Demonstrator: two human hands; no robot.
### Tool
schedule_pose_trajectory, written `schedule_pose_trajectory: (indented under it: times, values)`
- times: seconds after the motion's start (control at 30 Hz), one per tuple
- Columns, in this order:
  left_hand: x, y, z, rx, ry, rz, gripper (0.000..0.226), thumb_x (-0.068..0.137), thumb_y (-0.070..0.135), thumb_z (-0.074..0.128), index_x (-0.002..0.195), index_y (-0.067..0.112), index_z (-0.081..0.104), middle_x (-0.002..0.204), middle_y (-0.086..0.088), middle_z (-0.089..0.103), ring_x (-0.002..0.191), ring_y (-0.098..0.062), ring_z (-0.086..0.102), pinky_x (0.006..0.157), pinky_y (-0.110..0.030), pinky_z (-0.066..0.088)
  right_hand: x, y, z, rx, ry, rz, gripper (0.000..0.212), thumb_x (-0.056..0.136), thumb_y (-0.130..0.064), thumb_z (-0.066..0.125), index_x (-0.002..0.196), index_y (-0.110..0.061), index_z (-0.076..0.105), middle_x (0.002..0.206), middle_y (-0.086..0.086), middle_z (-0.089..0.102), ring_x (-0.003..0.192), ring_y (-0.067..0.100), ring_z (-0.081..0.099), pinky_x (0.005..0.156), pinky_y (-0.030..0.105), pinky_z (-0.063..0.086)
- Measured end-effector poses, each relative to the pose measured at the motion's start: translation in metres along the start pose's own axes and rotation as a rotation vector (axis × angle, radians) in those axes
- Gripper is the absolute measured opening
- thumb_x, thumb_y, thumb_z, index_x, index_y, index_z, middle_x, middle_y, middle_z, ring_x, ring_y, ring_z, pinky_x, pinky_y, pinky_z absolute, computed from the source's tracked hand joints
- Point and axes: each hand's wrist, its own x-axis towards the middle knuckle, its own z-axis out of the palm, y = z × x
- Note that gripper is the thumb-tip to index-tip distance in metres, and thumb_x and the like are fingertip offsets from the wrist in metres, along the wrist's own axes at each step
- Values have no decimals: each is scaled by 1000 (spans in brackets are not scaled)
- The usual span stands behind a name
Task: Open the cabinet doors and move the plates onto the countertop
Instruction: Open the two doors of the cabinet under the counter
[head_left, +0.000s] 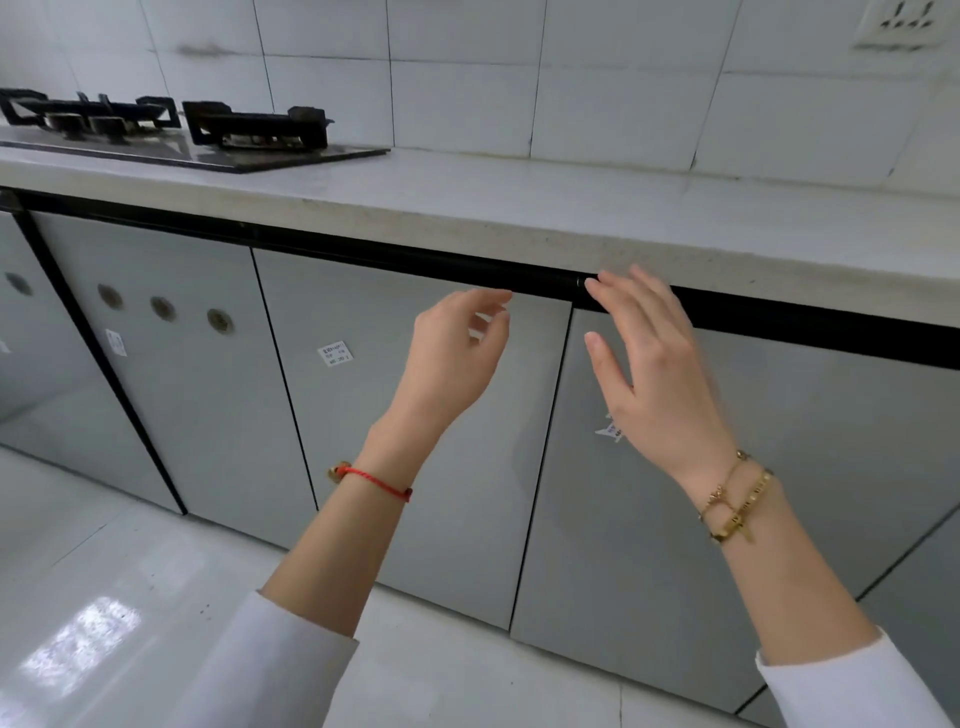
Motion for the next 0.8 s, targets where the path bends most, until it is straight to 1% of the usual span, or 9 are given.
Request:
schedule_pose_trajectory:
  times: [0.07, 0.1, 0.17, 0.23, 0.4, 0.53, 0.6, 0.7, 0.8]
  values:
    - [10, 4, 11, -101, -13, -102, 27, 95, 24, 54, 118, 21, 67, 106, 9, 70, 83, 3, 63, 69, 1, 41, 3, 2, 2, -22, 10, -10, 43, 100, -21, 45, 141, -7, 44, 149, 7, 41, 145, 22, 24, 121, 34, 16]
    - [13, 6, 16, -153, -26, -139, 27, 94, 26, 55, 119, 23, 67, 106, 8, 71, 86, 0, 65, 73, -3, 45, 4, 2, 4, -32, 16, -15, 43, 100, -21, 45, 141, -7, 44, 149, 7, 40, 145, 22, 23, 121, 33, 16]
    - [21, 9, 24, -275, -42, -208, 29, 94, 27, 55, 121, 23, 65, 109, 6, 70, 92, -6, 67, 85, -20, 52, 7, 3, 6, -48, 27, -20, 44, 100, -22, 45, 141, -7, 43, 150, 7, 38, 146, 23, 22, 121, 35, 17]
    - [25, 11, 30, -399, -45, -286, 29, 94, 25, 55, 121, 21, 64, 111, 5, 70, 90, -7, 68, 88, -29, 55, 9, 3, 9, -60, 30, -25, 44, 100, -21, 45, 142, -7, 43, 151, 8, 38, 146, 24, 21, 121, 40, 19]
    - [30, 11, 35, -684, -88, -414, 28, 94, 19, 56, 121, 15, 61, 112, 2, 69, 87, -6, 67, 76, -20, 53, 10, 4, 15, -73, 8, -24, 45, 99, -18, 46, 142, -6, 41, 152, 9, 36, 147, 26, 19, 119, 47, 22]
    - [31, 12, 36, -837, -104, -432, 18, 96, 15, 55, 113, 16, 59, 112, 2, 68, 92, -11, 65, 79, -22, 51, 9, 5, 17, -70, -6, -12, 46, 100, -18, 45, 143, -6, 40, 153, 8, 34, 148, 25, 16, 119, 47, 21]
    - [29, 12, 37, -843, -112, -419, 19, 97, 13, 52, 114, 15, 59, 114, 1, 68, 95, -12, 64, 83, -23, 51, 8, 6, 16, -65, -9, -11, 46, 100, -18, 45, 144, -6, 39, 154, 7, 33, 148, 23, 15, 119, 47, 21]
    - [25, 12, 36, -809, -98, -396, 21, 97, 11, 51, 116, 14, 61, 114, 1, 69, 94, -11, 64, 82, -23, 50, 6, 6, 15, -57, -15, -5, 47, 101, -18, 43, 146, -7, 37, 155, 6, 32, 148, 21, 14, 120, 45, 18]
    - [17, 13, 29, -788, -70, -384, 19, 97, 11, 51, 109, 17, 65, 109, 3, 71, 90, -9, 65, 82, -22, 50, 3, 6, 13, -34, -32, 5, 48, 101, -19, 41, 148, -9, 33, 156, 4, 31, 149, 19, 14, 122, 41, 11]
